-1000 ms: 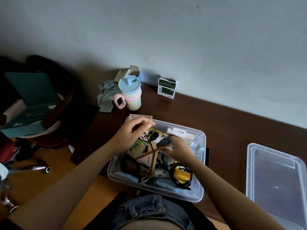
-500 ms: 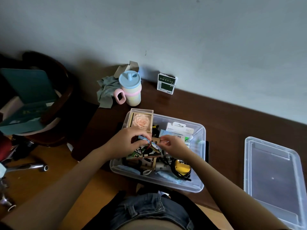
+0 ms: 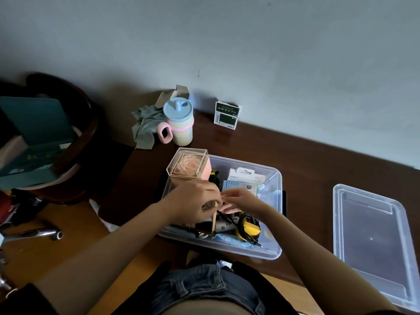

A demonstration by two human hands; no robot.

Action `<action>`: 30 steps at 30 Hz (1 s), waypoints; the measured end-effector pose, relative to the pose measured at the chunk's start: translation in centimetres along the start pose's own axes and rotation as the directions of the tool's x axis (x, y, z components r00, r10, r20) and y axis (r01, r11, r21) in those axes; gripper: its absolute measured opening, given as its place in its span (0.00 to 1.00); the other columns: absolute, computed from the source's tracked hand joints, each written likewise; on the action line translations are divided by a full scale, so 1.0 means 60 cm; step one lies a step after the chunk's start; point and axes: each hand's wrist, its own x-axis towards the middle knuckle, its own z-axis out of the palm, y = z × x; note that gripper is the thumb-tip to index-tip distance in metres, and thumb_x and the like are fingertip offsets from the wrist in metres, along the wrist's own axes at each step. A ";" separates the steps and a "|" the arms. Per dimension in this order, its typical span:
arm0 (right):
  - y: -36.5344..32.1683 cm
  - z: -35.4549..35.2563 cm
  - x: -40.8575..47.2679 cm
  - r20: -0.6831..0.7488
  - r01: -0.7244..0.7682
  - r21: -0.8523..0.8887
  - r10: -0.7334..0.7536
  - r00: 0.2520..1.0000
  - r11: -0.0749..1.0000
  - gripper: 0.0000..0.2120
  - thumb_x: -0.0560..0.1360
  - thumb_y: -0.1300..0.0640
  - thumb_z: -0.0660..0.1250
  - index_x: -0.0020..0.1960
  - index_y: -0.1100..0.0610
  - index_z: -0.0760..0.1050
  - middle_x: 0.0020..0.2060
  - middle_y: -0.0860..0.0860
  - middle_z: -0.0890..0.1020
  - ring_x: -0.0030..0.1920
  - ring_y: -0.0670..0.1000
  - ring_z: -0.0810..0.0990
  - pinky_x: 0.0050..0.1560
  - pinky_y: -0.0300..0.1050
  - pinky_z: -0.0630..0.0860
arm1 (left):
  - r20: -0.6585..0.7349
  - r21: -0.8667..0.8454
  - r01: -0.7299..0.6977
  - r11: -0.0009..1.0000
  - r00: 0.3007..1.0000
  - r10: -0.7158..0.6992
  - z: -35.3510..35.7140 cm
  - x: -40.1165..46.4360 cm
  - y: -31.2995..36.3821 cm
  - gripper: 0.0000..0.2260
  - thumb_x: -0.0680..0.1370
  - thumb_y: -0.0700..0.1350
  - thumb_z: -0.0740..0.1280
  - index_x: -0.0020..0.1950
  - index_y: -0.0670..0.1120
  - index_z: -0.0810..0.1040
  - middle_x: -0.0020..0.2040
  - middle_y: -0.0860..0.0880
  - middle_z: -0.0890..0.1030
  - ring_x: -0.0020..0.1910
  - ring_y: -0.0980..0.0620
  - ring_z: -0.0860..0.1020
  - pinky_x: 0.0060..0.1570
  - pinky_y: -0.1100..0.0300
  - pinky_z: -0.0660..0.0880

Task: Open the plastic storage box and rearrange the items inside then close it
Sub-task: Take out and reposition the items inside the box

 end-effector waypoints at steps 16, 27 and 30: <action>0.051 0.000 -0.034 -0.131 -0.180 -0.916 0.155 0.979 0.359 0.18 0.68 0.42 0.72 0.43 0.56 0.74 0.34 0.50 0.73 0.41 0.53 0.74 0.39 0.44 0.71 | 0.401 0.048 0.245 0.968 0.883 -0.243 0.011 0.067 0.006 0.21 0.74 0.32 0.58 0.57 0.53 0.78 0.53 0.54 0.79 0.51 0.54 0.76 0.50 0.57 0.75; -0.027 -0.032 -0.022 -0.281 0.044 -0.220 -0.107 0.954 0.974 0.12 0.73 0.55 0.71 0.47 0.65 0.78 0.41 0.57 0.83 0.41 0.51 0.82 0.45 0.46 0.78 | -0.055 0.028 0.070 0.997 0.996 -0.068 0.002 0.060 0.022 0.10 0.79 0.39 0.60 0.53 0.47 0.81 0.49 0.51 0.80 0.37 0.55 0.74 0.36 0.62 0.66; -0.028 -0.013 -0.016 -0.201 0.173 -0.166 -0.205 0.958 0.971 0.09 0.72 0.71 0.63 0.50 0.65 0.77 0.41 0.54 0.79 0.43 0.49 0.77 0.42 0.38 0.73 | 0.031 0.173 0.028 0.985 0.999 -0.034 0.017 0.079 0.032 0.10 0.79 0.40 0.59 0.53 0.46 0.79 0.52 0.49 0.77 0.47 0.49 0.76 0.42 0.57 0.71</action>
